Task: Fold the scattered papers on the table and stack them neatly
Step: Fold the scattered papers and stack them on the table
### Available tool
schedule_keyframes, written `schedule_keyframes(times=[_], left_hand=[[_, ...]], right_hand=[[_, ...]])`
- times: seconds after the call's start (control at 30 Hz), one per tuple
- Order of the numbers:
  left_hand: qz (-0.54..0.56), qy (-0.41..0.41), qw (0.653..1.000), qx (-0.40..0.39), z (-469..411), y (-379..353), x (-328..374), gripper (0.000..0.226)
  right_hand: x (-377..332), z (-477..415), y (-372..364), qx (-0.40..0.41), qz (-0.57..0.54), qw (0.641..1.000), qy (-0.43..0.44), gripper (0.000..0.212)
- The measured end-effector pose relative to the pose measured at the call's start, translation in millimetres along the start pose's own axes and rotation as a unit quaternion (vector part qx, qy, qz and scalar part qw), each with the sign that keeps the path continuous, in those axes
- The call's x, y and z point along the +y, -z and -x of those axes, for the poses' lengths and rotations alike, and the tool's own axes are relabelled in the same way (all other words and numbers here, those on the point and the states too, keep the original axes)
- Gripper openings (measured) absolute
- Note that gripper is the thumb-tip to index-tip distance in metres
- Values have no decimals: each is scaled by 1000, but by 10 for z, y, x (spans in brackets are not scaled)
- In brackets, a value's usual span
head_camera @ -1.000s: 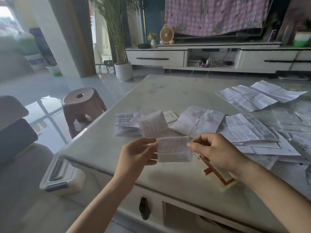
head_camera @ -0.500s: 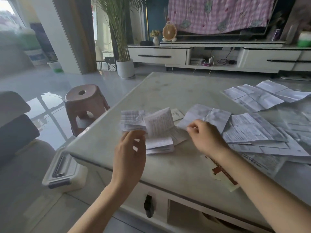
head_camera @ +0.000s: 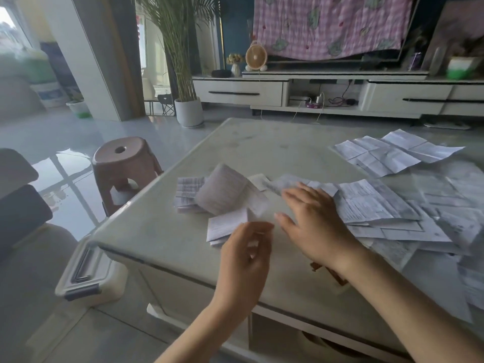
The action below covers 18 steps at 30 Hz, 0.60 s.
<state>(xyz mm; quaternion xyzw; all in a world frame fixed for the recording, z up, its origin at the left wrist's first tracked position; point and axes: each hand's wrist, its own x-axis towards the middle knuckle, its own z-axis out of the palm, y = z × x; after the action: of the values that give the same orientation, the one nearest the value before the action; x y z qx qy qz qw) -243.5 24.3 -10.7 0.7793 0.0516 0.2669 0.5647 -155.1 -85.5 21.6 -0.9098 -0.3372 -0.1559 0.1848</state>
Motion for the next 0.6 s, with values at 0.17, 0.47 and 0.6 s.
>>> schedule_keyframes(times=[0.17, 0.47, 0.6], left_hand=[[219, 177, 954, -103, -230, -150, 150, 89], [360, 173, 870, -288, -277, -918, 449, 86], [401, 159, 847, -312, -207, -1266, 590, 72]], right_hand=[[-49, 250, 651, 113, -317, 939, -67, 21], [612, 667, 1009, 119, -574, 772, -246, 18], [850, 860, 1102, 87, -612, 748, -243, 24]])
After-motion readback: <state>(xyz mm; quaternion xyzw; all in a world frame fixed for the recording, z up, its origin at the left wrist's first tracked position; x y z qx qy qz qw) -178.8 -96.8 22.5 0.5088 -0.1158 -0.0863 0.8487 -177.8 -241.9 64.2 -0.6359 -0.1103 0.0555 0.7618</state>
